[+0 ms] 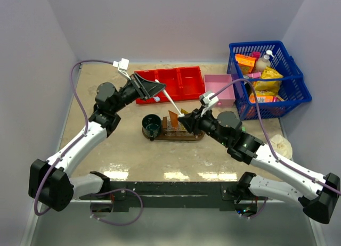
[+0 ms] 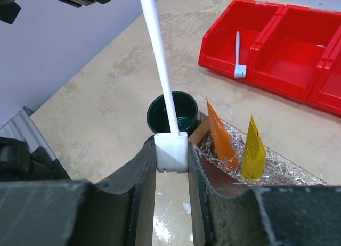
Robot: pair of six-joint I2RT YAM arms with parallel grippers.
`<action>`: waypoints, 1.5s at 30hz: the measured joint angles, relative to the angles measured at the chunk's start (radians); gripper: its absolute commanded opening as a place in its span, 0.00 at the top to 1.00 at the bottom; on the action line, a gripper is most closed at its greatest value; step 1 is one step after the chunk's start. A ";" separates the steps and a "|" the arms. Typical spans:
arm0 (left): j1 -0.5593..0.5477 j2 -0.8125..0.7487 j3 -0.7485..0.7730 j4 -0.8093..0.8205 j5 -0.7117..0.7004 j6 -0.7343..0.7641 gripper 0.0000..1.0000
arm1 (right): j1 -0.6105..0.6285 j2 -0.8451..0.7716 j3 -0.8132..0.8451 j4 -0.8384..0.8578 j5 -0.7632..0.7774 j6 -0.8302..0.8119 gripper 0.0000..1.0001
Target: Prepare toiletry sets of a toothbrush and toothpaste on the tray
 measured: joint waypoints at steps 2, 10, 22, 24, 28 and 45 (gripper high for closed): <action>0.001 0.000 0.000 0.002 0.002 0.000 0.98 | 0.000 0.000 0.000 0.001 0.000 -0.001 0.84; 0.003 0.000 0.000 0.002 0.019 0.029 0.26 | 0.000 0.002 0.002 -0.017 -0.001 0.002 0.93; 0.004 -0.107 0.082 -0.298 -0.115 0.425 0.06 | 0.000 0.000 0.269 -0.444 -0.010 0.026 0.92; 0.004 -0.166 0.084 -0.344 -0.172 0.528 0.07 | 0.000 0.005 0.333 -0.533 -0.017 0.030 0.92; -0.045 -0.277 0.076 -0.383 -0.266 0.744 0.07 | 0.000 0.035 0.460 -0.719 -0.042 0.045 0.92; -0.441 -0.233 0.053 -0.628 0.010 1.353 0.05 | 0.000 0.203 0.704 -1.244 -0.273 0.032 0.95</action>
